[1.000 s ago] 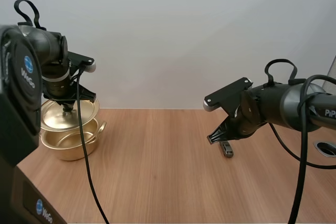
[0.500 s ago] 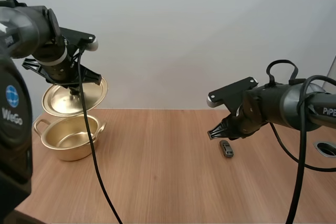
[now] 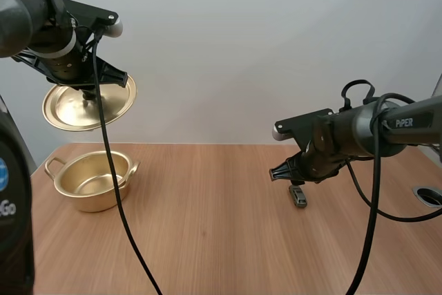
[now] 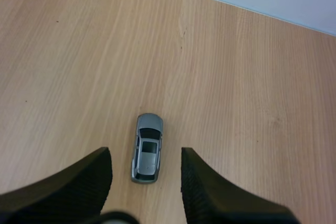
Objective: Open the pot, put the car inside, and close it
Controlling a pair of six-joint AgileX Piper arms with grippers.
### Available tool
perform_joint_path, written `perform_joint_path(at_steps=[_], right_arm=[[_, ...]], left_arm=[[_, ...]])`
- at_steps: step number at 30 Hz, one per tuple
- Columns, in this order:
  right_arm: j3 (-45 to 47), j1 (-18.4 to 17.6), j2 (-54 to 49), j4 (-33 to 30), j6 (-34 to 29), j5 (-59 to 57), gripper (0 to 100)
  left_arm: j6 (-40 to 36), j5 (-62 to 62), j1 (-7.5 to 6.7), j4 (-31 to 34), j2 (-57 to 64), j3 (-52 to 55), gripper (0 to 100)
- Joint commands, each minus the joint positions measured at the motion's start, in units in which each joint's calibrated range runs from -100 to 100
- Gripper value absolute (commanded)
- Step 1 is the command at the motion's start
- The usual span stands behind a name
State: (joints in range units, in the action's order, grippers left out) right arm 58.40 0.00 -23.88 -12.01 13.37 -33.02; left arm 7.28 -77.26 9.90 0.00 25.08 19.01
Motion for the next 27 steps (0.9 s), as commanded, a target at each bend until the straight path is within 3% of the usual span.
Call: perform_joint_path(at_steps=[1,5,10,27], right_arm=[[-1.1,0.0,1.2,0.5,0.1,-0.3,69],[-2.3,0.0,4.3,1.0,0.1,-0.5,71],[-2.6,0.0,7.8,0.8,0.1,0.3,87],[-6.6,0.9,17.2,0.6,0.1,2.9,85]], left_arm=[[0.0,-0.1,0.03,0.0,0.4,0.0,0],[0.0,-0.7,0.03,0.0,1.1,0.0,0],[0.0,-1.7,0.03,0.0,1.2,0.0,0],[0.0,-3.4,0.03,0.0,1.2,0.0,0]])
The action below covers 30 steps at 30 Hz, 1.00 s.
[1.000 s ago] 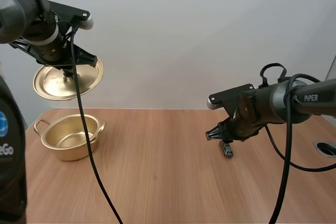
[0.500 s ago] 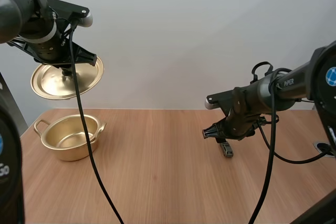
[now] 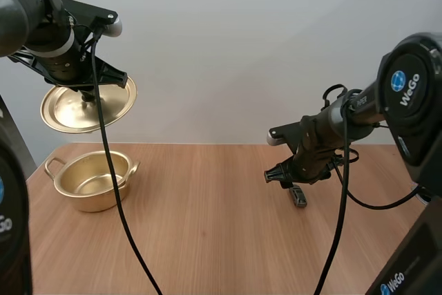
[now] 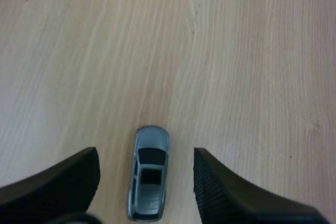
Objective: Open the pot, put the car inside, and close it
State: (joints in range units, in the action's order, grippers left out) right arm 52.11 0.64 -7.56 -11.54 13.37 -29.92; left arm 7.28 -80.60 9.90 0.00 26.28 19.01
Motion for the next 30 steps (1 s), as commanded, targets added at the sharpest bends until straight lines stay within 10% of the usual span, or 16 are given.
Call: perform_joint_path(at_steps=[1,13,17,22,30], right_arm=[[-0.5,0.6,1.5,0.2,0.1,0.0,84],[-1.0,1.4,6.1,10.0,10.6,-0.8,79],[-1.0,1.4,7.4,9.8,11.4,0.8,55],[-1.0,1.4,8.8,8.4,11.6,4.1,0],[-5.1,0.4,3.6,8.9,13.4,6.1,0]], left_arm=[[0.0,-0.1,0.03,0.0,0.0,0.0,0],[0.1,1.8,0.03,0.0,0.0,0.0,0],[0.1,1.8,0.03,0.0,0.0,0.0,0],[0.1,0.9,0.03,0.0,0.0,0.0,0],[0.4,1.6,0.03,-1.9,1.4,0.0,0]])
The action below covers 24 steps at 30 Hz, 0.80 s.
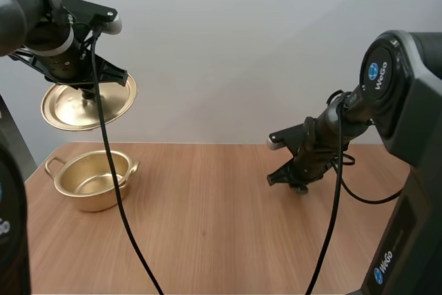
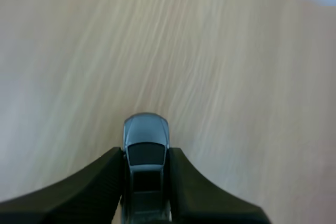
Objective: Open the pot, put the car inside, and close it
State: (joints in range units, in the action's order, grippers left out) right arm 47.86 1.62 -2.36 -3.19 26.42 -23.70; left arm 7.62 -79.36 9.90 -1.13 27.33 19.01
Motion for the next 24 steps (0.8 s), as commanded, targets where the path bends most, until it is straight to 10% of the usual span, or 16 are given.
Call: perform_joint_path(at_steps=[1,16,24], right_arm=[[-1.7,-1.4,-2.7,1.3,1.2,-0.1,0],[-14.3,-25.5,-6.7,13.8,10.9,-1.5,0],[-21.1,-32.5,1.6,14.2,11.4,1.8,0]], left_arm=[[0.0,0.6,0.03,-2.2,1.1,0.0,0],[-3.3,4.8,0.14,-10.9,20.7,0.0,0],[-4.5,12.8,4.92,-10.6,23.5,-0.2,0]])
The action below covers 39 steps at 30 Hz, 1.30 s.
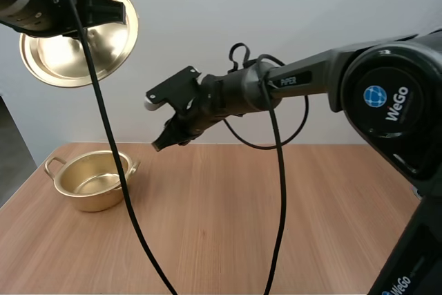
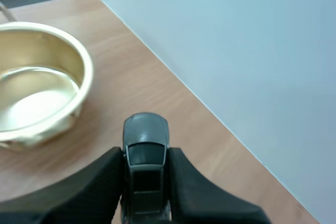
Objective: Open the pot, put the car inside, and close it
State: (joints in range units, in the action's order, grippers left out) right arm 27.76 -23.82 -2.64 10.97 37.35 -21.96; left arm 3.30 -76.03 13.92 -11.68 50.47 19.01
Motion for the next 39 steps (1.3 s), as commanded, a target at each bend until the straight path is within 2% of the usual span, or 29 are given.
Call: perform_joint_path(at_steps=[1,10,13,16,24,31,32,34,35,36,37,38,39], right_arm=[[-1.7,-7.4,2.8,0.0,0.9,0.3,0],[-10.5,-10.0,11.1,0.0,2.2,4.8,0],[-14.2,-10.1,15.2,0.0,2.2,4.8,0],[-17.5,-10.0,19.3,0.0,2.2,4.8,0],[-25.0,-10.0,29.0,0.0,3.3,4.8,0],[-26.1,-10.0,33.1,0.0,3.3,5.2,0],[-26.1,-10.0,33.1,0.0,3.3,5.5,13],[-26.1,-10.0,33.1,-0.1,3.3,6.2,46],[-26.1,-9.9,32.8,-0.1,3.3,6.2,58],[-26.1,-9.8,32.0,-0.1,2.9,6.4,75],[-26.1,-9.6,31.6,-0.1,2.7,5.8,76],[-26.1,-9.3,30.4,-0.1,2.1,4.4,70],[-26.1,-9.0,29.5,-0.1,1.6,2.8,57]], left_arm=[[-0.2,11.3,1.47,-0.1,0.6,-0.4,0],[-0.2,13.5,5.02,-2.3,0.8,-4.3,0],[-0.2,13.2,6.36,-2.7,0.8,-4.3,0],[-0.2,13.2,7.12,-2.8,0.8,-4.3,0],[0.1,12.4,7.2,-2.7,0.8,-4.3,0],[0.8,12.4,7.2,-2.7,0.8,-4.3,0],[0.8,12.4,7.2,-2.7,0.8,-4.3,0],[0.8,12.4,7.2,-2.7,0.8,-4.3,0],[0.8,12.4,7.2,-2.8,0.8,-4.3,0],[0.9,12.5,7.2,-2.8,0.8,-4.3,0],[0.9,12.5,7.2,-2.8,0.8,-4.3,0],[0.9,12.5,7.2,-2.8,0.4,-4.3,0],[0.9,13.0,7.2,-2.8,-0.2,-4.2,0]])
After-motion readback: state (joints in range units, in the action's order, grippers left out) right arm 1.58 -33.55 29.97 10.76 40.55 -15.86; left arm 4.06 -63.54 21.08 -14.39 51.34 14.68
